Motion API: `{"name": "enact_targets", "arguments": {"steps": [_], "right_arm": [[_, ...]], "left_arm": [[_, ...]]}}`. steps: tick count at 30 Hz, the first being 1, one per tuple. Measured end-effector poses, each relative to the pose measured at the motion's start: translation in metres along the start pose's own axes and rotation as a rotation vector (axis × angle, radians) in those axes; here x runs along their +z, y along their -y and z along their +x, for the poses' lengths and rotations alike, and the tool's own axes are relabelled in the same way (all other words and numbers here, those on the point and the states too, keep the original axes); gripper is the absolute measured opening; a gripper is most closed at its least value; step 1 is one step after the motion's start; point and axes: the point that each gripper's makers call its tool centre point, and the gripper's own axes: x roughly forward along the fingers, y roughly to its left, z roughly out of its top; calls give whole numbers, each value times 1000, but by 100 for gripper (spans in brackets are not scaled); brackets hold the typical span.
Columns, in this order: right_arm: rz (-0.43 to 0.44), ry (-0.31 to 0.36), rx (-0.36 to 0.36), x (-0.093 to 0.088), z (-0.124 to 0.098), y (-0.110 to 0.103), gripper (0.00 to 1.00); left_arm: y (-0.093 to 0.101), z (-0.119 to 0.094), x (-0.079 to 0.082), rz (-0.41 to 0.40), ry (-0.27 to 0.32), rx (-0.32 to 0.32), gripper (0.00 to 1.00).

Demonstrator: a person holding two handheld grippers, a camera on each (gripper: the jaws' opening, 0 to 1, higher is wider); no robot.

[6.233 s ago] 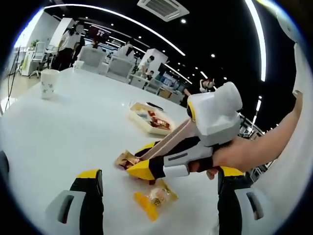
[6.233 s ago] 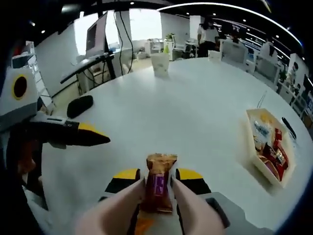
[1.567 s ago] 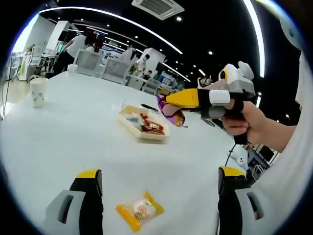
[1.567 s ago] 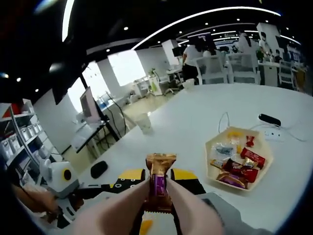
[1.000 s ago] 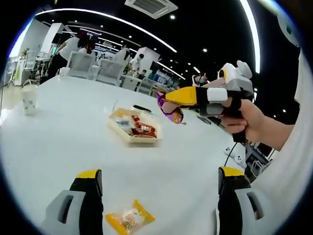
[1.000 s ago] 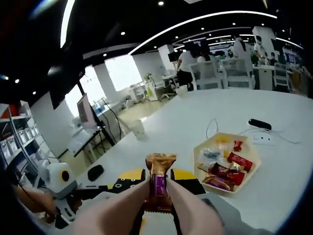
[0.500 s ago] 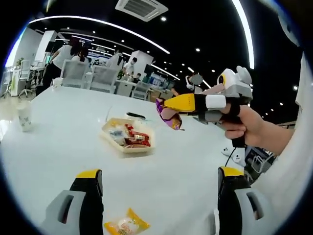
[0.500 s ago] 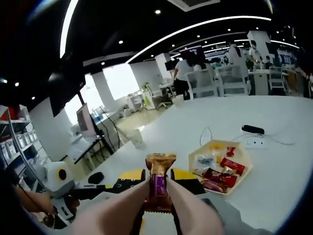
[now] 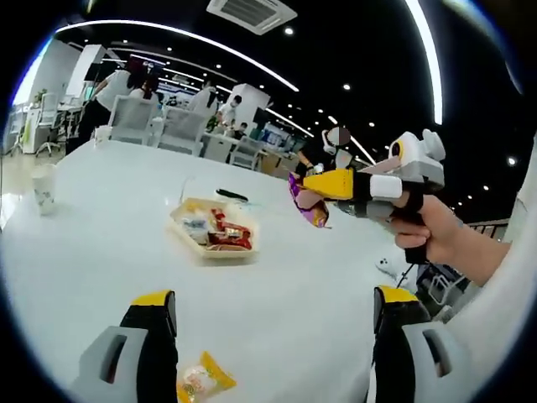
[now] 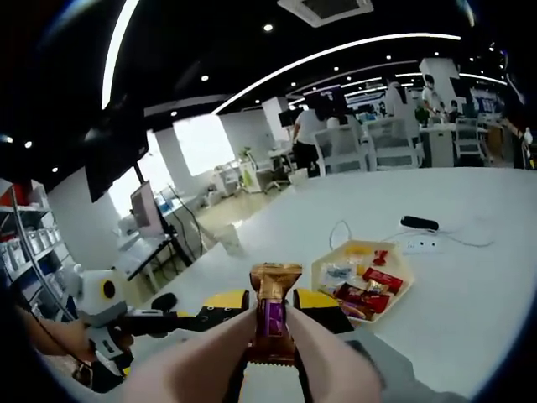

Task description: Place the target food into the container with the food tongs after gripping and lifting it, then release it inside without dropping or visibly crushing the food.

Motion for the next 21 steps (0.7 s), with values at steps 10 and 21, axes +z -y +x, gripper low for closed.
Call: {"name": "enact_targets", "arguments": {"steps": [10,21], "right_arm": [[30,21,-10,6,-15,7,19],[-34,48,-29,35,-16,23,19]], "left_arm": [[19,5,17,51,12,-30,99],[19,11,36,82,41,-34,99]]}}
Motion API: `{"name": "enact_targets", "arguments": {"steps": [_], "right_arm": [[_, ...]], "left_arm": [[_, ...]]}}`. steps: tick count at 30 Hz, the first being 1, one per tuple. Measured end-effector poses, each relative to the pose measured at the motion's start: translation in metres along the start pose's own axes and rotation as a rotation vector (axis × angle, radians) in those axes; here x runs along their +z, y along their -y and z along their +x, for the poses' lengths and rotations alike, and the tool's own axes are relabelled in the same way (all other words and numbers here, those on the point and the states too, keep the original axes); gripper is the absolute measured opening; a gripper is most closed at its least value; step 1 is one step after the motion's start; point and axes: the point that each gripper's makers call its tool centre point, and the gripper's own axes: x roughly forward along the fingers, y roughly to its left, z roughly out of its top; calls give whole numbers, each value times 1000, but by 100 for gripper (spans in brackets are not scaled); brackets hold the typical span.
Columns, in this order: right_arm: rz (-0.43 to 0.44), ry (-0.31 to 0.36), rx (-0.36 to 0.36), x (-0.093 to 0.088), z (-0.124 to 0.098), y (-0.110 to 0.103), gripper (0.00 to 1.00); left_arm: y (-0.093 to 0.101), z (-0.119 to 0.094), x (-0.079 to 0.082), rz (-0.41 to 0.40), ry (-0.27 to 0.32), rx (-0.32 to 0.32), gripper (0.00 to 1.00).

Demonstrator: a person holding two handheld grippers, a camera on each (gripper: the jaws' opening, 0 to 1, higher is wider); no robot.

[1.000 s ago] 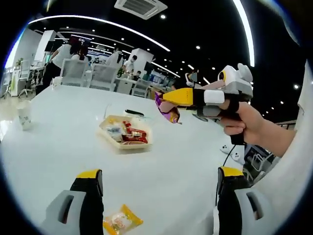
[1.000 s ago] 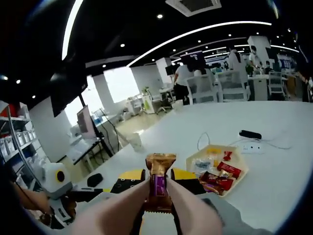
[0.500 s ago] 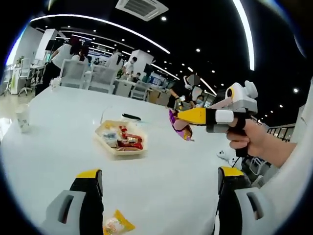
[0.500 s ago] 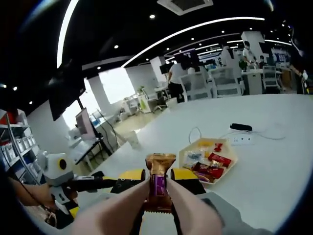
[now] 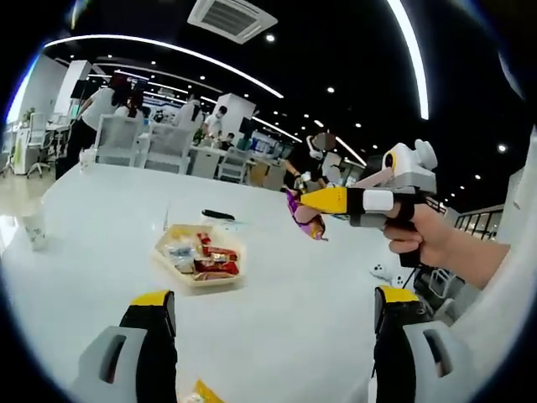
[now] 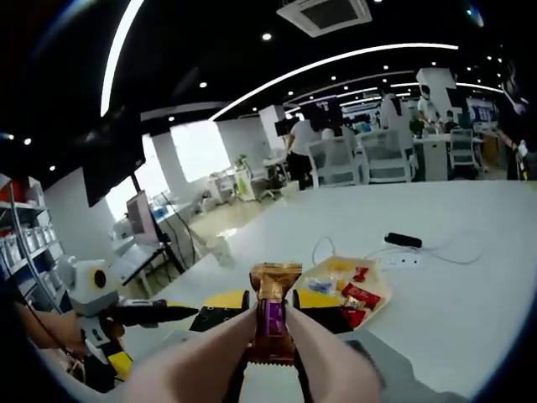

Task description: Place the target food into the container with the food tongs after gripping and lifting it, then release it inside without dropping or visibly crushing the food.

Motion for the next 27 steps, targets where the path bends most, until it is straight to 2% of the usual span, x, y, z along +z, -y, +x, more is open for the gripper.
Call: {"name": "enact_targets", "arguments": {"steps": [4,6,7,9,20,21,22,24,27], "right_arm": [[-18,7,0,9,3,4,19],[-19,7,0,9,3,4,19],[10,18,9,13,2,3,19],[-23,26,-2,16,2,4,19],[-55,25,-2,22,5,6,20],[-49,22,-1,24,6,7,20],[26,27,15,27,6,6,20],[-17,33,-10,29,6,12,21],[-14,34,-28,31,7,20,21]], "left_arm": [[-4,-4,8,6,21,9,99],[-4,-5,8,6,21,10,99],[-5,-8,8,5,21,21,99],[-7,-12,7,3,20,31,99],[-5,-17,2,-15,31,40,99],[-4,-17,2,-14,31,38,99],[-4,-18,3,-12,34,38,99],[-6,-21,5,-19,45,44,98],[-6,-22,6,-25,54,43,98]]}}
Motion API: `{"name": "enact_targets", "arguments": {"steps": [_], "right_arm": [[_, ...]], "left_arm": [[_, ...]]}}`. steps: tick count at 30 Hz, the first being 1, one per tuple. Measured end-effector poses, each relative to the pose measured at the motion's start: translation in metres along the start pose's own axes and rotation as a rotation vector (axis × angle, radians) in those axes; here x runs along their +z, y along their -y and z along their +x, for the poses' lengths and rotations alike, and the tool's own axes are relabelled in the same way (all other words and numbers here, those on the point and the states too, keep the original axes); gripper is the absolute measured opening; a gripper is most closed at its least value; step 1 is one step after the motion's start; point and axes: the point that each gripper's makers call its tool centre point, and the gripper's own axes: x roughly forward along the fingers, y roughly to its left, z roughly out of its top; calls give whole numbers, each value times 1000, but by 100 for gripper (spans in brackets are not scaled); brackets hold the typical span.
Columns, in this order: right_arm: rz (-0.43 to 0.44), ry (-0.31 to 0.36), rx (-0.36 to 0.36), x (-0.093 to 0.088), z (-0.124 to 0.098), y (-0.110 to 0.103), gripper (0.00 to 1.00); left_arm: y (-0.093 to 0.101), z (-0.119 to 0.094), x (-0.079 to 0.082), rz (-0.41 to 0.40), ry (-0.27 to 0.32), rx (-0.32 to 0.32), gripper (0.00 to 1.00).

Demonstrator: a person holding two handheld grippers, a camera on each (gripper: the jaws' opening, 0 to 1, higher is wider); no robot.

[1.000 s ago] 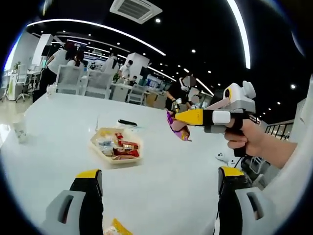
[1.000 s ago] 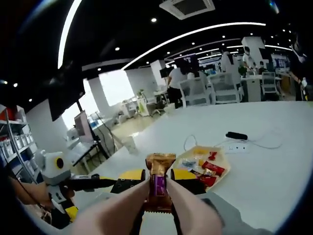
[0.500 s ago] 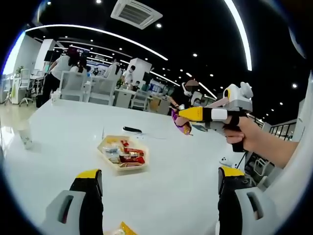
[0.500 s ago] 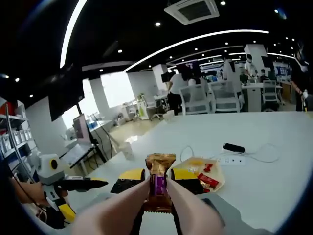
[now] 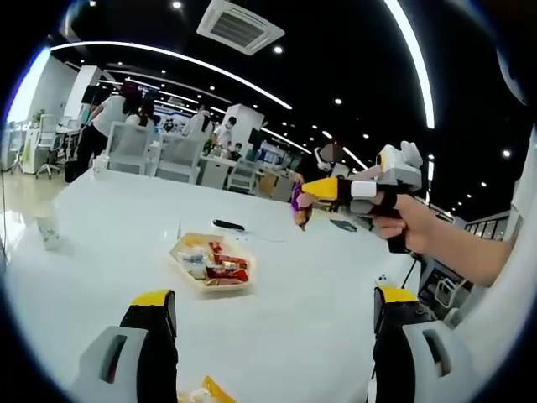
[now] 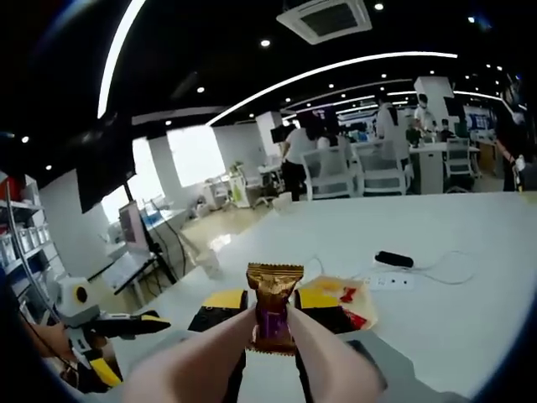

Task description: Place the target food into the container with the food tongs after gripping and lifting it, then release it inside without dropping or visibly crushing the food.

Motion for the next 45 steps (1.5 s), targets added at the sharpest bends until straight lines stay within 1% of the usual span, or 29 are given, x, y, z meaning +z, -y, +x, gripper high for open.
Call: {"name": "enact_targets", "arguments": {"steps": [5,6,7,8,9,11,12,13,14,15,16,18,19,20,22,23,29,30,31,32,34,35,36,38,39,40,44,45], "right_arm": [[-10,2,-29,4,-6,11,21],[7,3,-44,4,-7,15,21],[36,4,-81,5,-9,21,21],[46,17,-92,7,-10,23,21],[49,13,-84,6,-10,24,21],[54,14,-74,5,-10,26,22],[46,16,-84,5,-10,26,22],[15,33,-79,7,-10,25,23],[-32,66,-79,12,-8,25,23],[-59,40,-99,9,-9,29,23],[-69,32,-98,8,-9,29,23],[-50,27,-83,4,-7,27,23],[-27,29,-60,2,-5,26,23],[-17,28,-54,1,-4,27,23],[-26,28,-51,0,-3,27,23],[-15,24,-47,0,-2,28,23],[5,25,-36,3,2,32,23],[2,32,-32,5,2,33,23],[1,36,-33,7,3,34,23],[2,36,-39,8,3,35,23],[0,29,-69,9,2,41,23],[1,28,-52,11,5,42,23],[11,26,-43,12,5,42,23],[18,28,-47,13,7,46,23],[9,22,-46,15,11,48,23],[9,23,-45,16,12,49,23],[1,31,-38,21,15,49,23],[-4,33,-38,22,16,49,23]], "left_arm": [[7,-3,-3,1,8,-12,99],[10,-3,-3,-6,14,-21,99],[19,-3,1,-35,38,-59,99],[25,-3,5,-60,67,-85,99],[27,-4,11,-85,97,-90,99],[28,-5,12,-63,103,-86,99],[29,-5,12,-49,107,-85,99],[30,-4,13,-39,107,-80,99],[31,-3,12,-36,104,-82,99],[30,-2,10,-36,96,-83,99],[31,-1,8,-37,85,-83,99],[31,0,6,-30,71,-81,99],[33,1,5,-11,71,-82,99],[34,1,7,7,81,-86,99],[35,2,8,18,78,-86,99],[35,3,8,20,69,-83,99],[32,4,8,14,61,-68,99],[31,4,8,11,65,-64,99],[30,4,16,42,115,-52,99],[28,3,19,65,133,-37,99],[26,0,21,90,144,-18,99],[26,0,18,69,123,-22,99],[26,0,18,66,121,-20,99],[25,-1,16,60,112,-14,99],[22,-2,6,44,57,-1,99],[21,-3,4,42,44,2,99],[17,-3,0,69,34,20,99],[17,-3,1,74,45,26,99]]}}
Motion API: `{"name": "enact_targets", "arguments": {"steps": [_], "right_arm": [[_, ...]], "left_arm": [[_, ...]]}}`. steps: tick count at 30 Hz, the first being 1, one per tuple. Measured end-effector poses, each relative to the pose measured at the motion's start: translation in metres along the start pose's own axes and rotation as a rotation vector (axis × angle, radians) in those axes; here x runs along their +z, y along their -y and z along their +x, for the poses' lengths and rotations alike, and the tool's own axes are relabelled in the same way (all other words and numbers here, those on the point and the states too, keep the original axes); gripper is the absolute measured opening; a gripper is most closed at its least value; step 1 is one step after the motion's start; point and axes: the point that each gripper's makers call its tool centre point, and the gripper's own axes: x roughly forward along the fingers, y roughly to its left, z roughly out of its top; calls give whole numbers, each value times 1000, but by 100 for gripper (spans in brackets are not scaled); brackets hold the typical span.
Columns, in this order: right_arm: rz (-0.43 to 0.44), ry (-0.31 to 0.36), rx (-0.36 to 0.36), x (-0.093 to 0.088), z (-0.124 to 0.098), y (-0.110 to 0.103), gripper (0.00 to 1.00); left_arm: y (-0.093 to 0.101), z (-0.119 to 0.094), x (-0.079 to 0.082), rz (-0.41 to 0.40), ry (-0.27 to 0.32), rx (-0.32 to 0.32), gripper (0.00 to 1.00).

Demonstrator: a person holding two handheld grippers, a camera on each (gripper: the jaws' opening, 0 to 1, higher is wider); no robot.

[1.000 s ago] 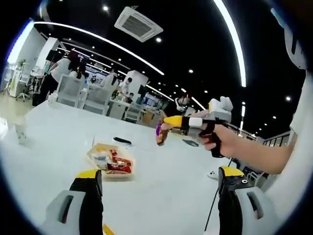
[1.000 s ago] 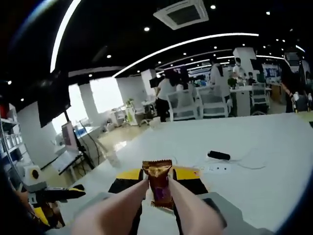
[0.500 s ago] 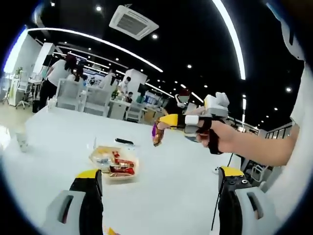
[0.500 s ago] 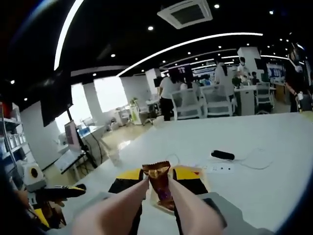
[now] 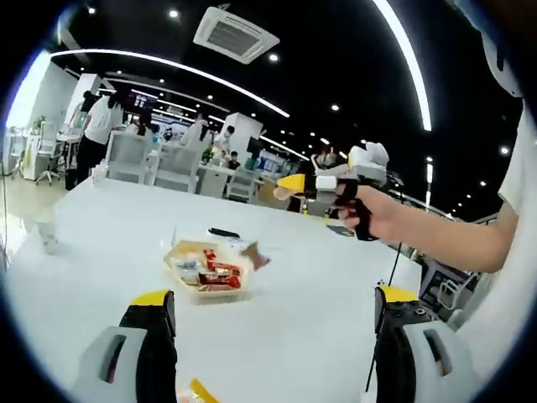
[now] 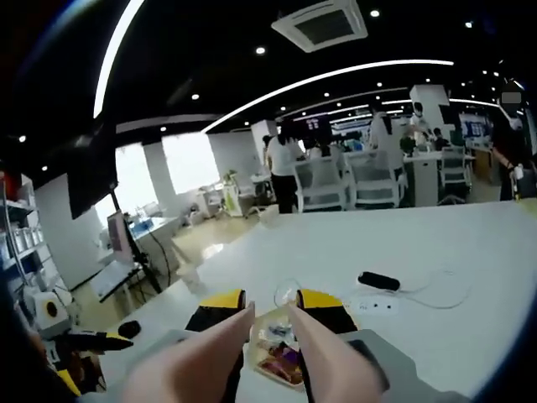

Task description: Place the target food into the container with the food tongs after gripping and lifting it, then release it inside without dropping or visibly crushing the food.

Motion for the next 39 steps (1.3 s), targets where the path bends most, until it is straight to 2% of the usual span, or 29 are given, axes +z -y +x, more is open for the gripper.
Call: {"name": "enact_targets", "arguments": {"steps": [1,2,3,5,10,16,24,31,39], "right_arm": [[-12,11,4,4,2,-1,23],[-12,10,5,4,2,-1,23],[-11,10,6,4,2,-1,23],[-13,17,8,9,6,1,23],[-8,2,25,11,20,0,26],[14,16,8,10,16,8,29],[37,-15,-19,-8,7,23,29],[40,-44,-22,-18,3,21,29],[45,-43,-19,-26,0,17,30]], "left_arm": [[1,0,0,-11,3,-6,99],[10,1,1,-60,13,-54,99],[10,1,0,-67,3,-55,99],[4,2,-1,-55,1,-20,99],[1,6,0,-71,-14,-18,99],[-4,6,-3,-88,-19,-7,99],[-5,8,-8,-98,-27,-7,99],[-7,9,-8,-97,-30,-8,99],[-16,12,-4,-75,-19,-15,99]]}}
